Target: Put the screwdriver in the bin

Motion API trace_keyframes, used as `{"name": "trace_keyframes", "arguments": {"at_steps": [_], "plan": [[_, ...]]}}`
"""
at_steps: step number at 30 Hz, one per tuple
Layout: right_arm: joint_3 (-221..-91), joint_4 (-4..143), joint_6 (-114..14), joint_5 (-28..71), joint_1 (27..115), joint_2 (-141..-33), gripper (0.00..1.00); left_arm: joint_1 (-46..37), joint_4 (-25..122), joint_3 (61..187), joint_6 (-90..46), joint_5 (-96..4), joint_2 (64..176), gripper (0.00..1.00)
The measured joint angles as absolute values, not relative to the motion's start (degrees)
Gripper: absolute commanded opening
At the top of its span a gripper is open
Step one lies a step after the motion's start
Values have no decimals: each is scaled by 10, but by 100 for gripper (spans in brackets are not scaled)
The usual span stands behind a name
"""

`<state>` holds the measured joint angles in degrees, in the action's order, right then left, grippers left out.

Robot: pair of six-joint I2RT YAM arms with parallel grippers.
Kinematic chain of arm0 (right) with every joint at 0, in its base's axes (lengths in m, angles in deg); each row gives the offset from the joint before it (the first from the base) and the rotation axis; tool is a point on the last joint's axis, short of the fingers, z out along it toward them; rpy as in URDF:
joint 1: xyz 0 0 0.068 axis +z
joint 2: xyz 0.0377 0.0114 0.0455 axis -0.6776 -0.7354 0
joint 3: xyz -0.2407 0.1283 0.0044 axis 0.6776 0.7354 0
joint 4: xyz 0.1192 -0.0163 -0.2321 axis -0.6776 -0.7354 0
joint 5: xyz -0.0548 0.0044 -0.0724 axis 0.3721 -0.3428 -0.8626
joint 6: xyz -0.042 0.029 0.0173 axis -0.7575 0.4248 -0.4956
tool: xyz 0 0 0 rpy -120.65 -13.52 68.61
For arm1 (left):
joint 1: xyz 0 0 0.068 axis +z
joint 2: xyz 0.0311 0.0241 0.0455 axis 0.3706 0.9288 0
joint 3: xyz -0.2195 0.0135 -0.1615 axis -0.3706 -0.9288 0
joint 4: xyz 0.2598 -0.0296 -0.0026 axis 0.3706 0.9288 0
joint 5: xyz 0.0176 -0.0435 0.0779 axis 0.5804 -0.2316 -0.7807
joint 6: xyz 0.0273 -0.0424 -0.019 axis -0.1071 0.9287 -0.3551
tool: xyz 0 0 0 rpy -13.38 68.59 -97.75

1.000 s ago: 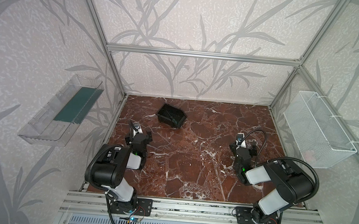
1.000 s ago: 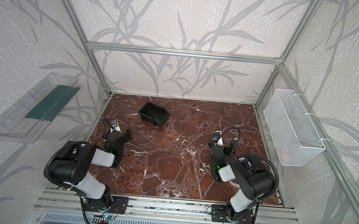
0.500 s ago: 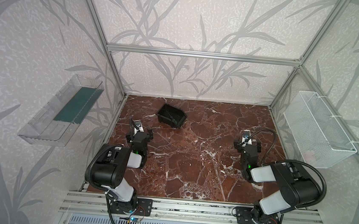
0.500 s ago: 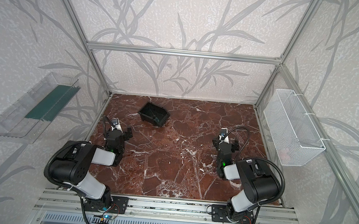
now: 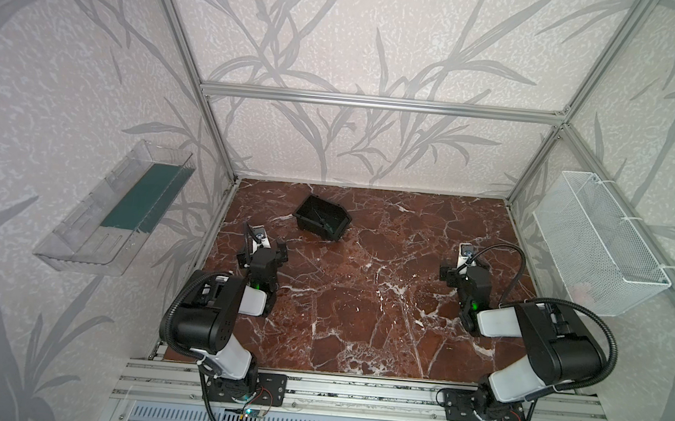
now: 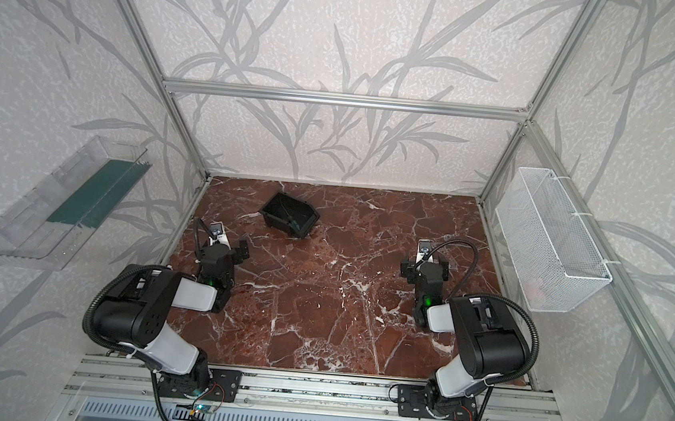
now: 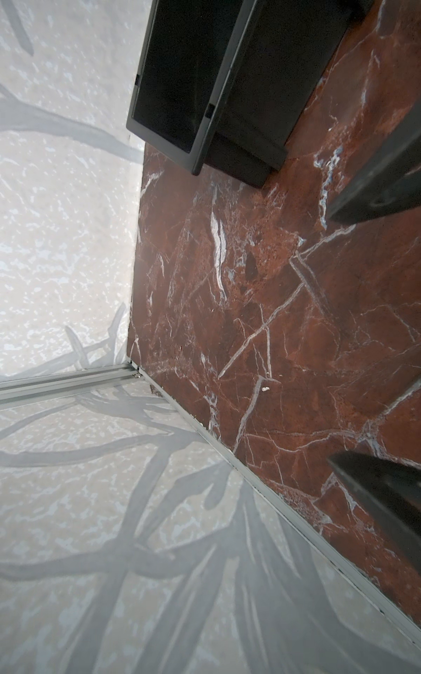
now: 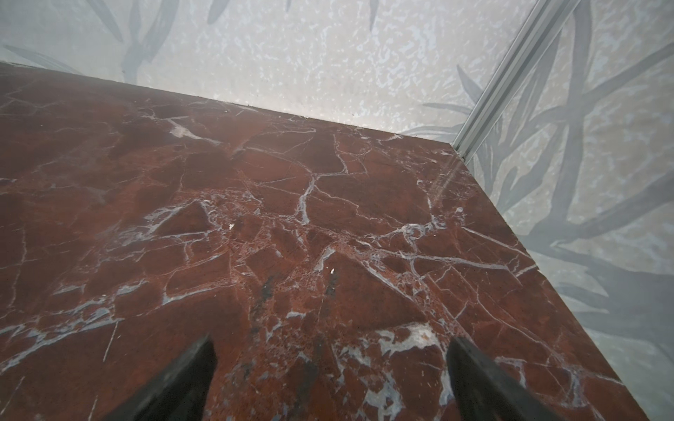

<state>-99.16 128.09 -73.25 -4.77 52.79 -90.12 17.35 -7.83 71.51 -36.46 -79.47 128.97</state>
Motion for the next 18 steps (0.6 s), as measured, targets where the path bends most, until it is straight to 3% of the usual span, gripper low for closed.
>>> {"name": "trace_keyframes", "arguments": {"at_steps": [18], "plan": [[-997,1260,-720,-7,508,-901,99,173,-78,715,-365,-795,1290,99]]}}
